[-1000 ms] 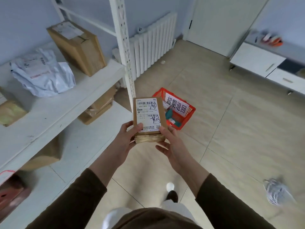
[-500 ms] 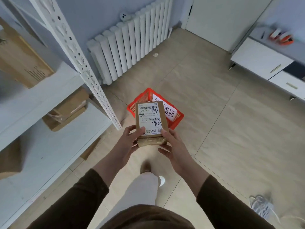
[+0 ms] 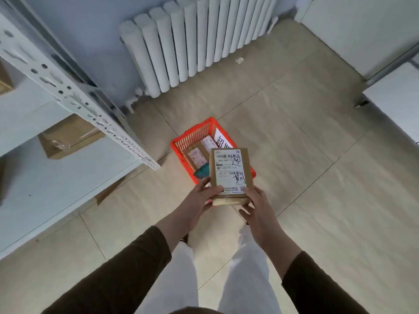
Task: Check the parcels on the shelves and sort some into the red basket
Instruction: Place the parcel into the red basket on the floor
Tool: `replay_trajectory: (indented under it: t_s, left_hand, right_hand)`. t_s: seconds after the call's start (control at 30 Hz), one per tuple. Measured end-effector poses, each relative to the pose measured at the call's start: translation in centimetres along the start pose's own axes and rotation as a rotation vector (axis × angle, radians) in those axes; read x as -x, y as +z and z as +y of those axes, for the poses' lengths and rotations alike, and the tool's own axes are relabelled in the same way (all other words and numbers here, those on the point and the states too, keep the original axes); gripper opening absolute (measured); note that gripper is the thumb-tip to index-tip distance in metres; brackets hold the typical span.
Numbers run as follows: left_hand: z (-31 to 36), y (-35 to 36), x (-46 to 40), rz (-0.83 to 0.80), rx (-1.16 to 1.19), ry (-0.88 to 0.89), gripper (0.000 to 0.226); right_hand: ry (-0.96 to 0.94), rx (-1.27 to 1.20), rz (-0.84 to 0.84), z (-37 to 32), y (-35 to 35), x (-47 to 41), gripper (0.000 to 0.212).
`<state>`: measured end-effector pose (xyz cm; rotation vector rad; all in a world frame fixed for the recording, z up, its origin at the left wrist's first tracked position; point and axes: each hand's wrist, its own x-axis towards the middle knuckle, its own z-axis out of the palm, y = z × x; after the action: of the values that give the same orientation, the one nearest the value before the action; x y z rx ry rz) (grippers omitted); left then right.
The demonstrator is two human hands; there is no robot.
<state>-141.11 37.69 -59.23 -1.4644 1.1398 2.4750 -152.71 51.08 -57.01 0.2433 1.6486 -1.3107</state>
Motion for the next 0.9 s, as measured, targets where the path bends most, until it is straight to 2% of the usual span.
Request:
replay_trajectory:
  t_s: [0.07, 0.17, 0.3, 0.43, 0.53, 0.8, 0.9]
  left_hand:
    - [-1.2, 2.0, -2.7, 0.036, 0.034, -0.033, 0.053]
    - [-3.1, 4.4, -7.4, 0.071, 0.067, -0.065, 0.053]
    - [-6.0, 6.0, -14.1, 0.114, 0.082, -0.090, 0.052]
    - [-8.5, 6.1, -20.7, 0.180, 0.164, -0.128, 0.031]
    - [-10.3, 5.5, -25.6, 0.225, 0.219, -0.148, 0.015]
    - [-15.7, 1.8, -38.5, 0.262, 0.216, -0.197, 0.022]
    - [-17.9, 0.6, -42.5, 0.262, 0.212, -0.204, 0.016]
  right_hand:
    - [-0.003, 0.156, -0.024, -0.7, -2.2, -3.3, 0.035]
    - [0.058, 0.244, 0.031, -1.6, -4.6, -9.6, 0.025]
    - [0.116, 0.409, 0.042, -1.3, -6.9, -17.3, 0.040]
    - [0.093, 0.519, 0.045, 0.1, -7.4, -23.9, 0.033]
    - [0.104, 0.552, 0.045, 2.1, -7.1, -28.7, 0.033]
    - [0.157, 0.572, 0.043, 8.8, -5.7, -40.9, 0.032]
    - [0.175, 0.546, 0.033, 11.0, -5.7, -44.9, 0.029]
